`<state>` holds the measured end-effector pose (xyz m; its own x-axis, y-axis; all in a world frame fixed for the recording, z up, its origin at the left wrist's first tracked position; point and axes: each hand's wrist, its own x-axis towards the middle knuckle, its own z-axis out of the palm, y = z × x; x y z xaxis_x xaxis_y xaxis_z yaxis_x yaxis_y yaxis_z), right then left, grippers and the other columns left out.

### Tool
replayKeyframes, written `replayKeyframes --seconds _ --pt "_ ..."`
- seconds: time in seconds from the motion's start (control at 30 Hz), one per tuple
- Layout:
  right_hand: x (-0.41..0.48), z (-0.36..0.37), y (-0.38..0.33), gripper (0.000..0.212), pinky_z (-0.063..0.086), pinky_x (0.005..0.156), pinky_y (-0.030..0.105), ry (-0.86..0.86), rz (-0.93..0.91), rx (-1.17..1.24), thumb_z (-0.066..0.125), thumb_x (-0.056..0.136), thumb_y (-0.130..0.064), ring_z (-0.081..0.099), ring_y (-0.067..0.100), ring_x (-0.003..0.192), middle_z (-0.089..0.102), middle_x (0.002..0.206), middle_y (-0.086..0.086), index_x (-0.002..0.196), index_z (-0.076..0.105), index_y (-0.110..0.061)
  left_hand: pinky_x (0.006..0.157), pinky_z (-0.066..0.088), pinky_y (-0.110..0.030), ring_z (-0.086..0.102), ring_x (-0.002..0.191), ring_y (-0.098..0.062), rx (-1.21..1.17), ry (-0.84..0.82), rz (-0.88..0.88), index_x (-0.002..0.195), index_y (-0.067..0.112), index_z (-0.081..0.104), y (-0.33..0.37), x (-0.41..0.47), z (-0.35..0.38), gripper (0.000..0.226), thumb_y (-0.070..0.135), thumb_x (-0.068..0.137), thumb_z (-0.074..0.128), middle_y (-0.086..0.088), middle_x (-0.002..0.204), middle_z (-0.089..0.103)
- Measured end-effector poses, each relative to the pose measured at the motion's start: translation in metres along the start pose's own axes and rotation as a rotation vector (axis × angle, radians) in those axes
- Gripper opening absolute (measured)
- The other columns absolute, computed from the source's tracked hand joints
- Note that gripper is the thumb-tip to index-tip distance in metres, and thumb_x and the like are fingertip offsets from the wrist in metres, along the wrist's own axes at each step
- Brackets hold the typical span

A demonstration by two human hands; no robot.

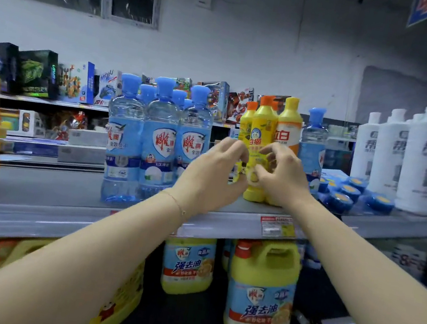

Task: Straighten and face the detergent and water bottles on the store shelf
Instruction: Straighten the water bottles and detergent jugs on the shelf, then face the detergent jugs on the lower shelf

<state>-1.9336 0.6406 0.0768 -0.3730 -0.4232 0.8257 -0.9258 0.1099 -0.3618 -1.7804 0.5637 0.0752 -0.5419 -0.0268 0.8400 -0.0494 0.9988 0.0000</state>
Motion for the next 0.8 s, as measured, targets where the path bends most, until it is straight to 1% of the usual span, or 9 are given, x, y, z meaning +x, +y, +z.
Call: replayKeyframes --seconds 0.1,0.2,0.3,0.4,0.5,0.57,0.67,0.73,0.8 --pt "0.001 -0.018 0.025 0.024 0.042 0.071 0.029 0.091 0.050 -0.072 0.061 0.084 -0.016 0.050 0.019 0.083 0.049 0.094 0.000 0.107 0.058 -0.013 0.084 0.047 -0.041 0.052 0.094 -0.023 -0.067 -0.098 -0.150 0.109 0.011 0.049 0.005 0.022 0.034 0.029 0.023 0.086 0.060 -0.003 0.109 0.050" --pt "0.001 -0.032 0.053 0.030 0.036 0.070 0.029 0.156 0.119 -0.118 0.063 0.083 -0.016 0.048 0.020 0.086 0.046 0.099 0.001 0.111 0.053 -0.011 0.085 0.049 -0.040 0.052 0.094 -0.022 -0.120 -0.126 -0.302 0.113 0.012 0.047 0.007 0.046 0.056 0.032 0.025 0.087 0.060 -0.004 0.114 0.052" --pt "0.006 -0.042 0.079 0.046 0.034 0.071 0.030 0.223 0.230 -0.132 0.068 0.079 -0.017 0.048 0.026 0.099 0.043 0.109 0.006 0.116 0.042 -0.008 0.085 0.050 -0.043 0.053 0.097 -0.023 -0.131 -0.095 -0.336 0.115 0.013 0.046 0.007 0.074 0.072 0.033 0.029 0.088 0.059 -0.003 0.113 0.052" --pt "0.015 -0.044 0.098 0.075 0.037 0.079 0.031 0.116 0.406 -0.004 0.077 0.075 -0.022 0.048 0.029 0.114 0.044 0.126 0.011 0.133 0.032 -0.007 0.089 0.047 -0.036 0.049 0.107 -0.024 0.033 0.064 -0.238 0.121 0.011 0.045 0.007 0.108 0.081 0.042 0.030 0.087 0.060 -0.005 0.122 0.047" --pt "0.022 -0.039 0.111 0.095 0.043 0.087 0.034 -0.041 0.521 0.250 0.082 0.071 -0.021 0.053 0.026 0.110 0.047 0.114 0.004 0.143 0.021 -0.014 0.103 0.032 -0.039 0.031 0.130 -0.025 0.316 0.117 -0.167 0.133 0.011 0.039 0.006 0.142 0.083 0.056 0.040 0.088 0.053 -0.006 0.140 0.035" --pt "0.024 -0.034 0.118 0.091 0.047 0.089 0.038 -0.100 0.564 0.310 0.082 0.071 -0.020 0.058 0.026 0.106 0.055 0.110 0.004 0.142 0.025 -0.016 0.110 0.022 -0.043 0.013 0.141 -0.025 0.377 0.047 -0.207 0.136 0.009 0.038 0.007 0.158 0.089 0.061 0.048 0.090 0.046 -0.005 0.151 0.021" --pt "0.027 -0.031 0.122 0.066 0.047 0.079 0.031 -0.142 0.542 0.274 0.079 0.074 -0.018 0.061 0.021 0.099 0.063 0.109 0.002 0.129 0.042 -0.016 0.113 0.012 -0.047 -0.004 0.145 -0.026 0.341 -0.036 -0.327 0.129 0.009 0.047 0.008 0.171 0.102 0.067 0.062 0.089 0.041 -0.004 0.156 0.008" --pt "0.027 -0.031 0.122 0.053 0.047 0.077 0.029 -0.155 0.514 0.254 0.079 0.074 -0.021 0.063 0.020 0.096 0.067 0.107 0.002 0.119 0.051 -0.016 0.112 0.012 -0.047 -0.006 0.145 -0.028 0.303 -0.022 -0.387 0.123 0.009 0.052 0.012 0.174 0.106 0.071 0.068 0.086 0.042 -0.004 0.157 0.006" --pt "0.026 -0.030 0.123 0.048 0.050 0.080 0.032 -0.142 0.499 0.269 0.080 0.073 -0.021 0.064 0.020 0.096 0.068 0.105 0.003 0.114 0.054 -0.016 0.112 0.013 -0.046 -0.003 0.145 -0.030 0.305 0.063 -0.375 0.118 0.008 0.054 0.016 0.172 0.107 0.068 0.067 0.085 0.046 -0.007 0.155 0.009"
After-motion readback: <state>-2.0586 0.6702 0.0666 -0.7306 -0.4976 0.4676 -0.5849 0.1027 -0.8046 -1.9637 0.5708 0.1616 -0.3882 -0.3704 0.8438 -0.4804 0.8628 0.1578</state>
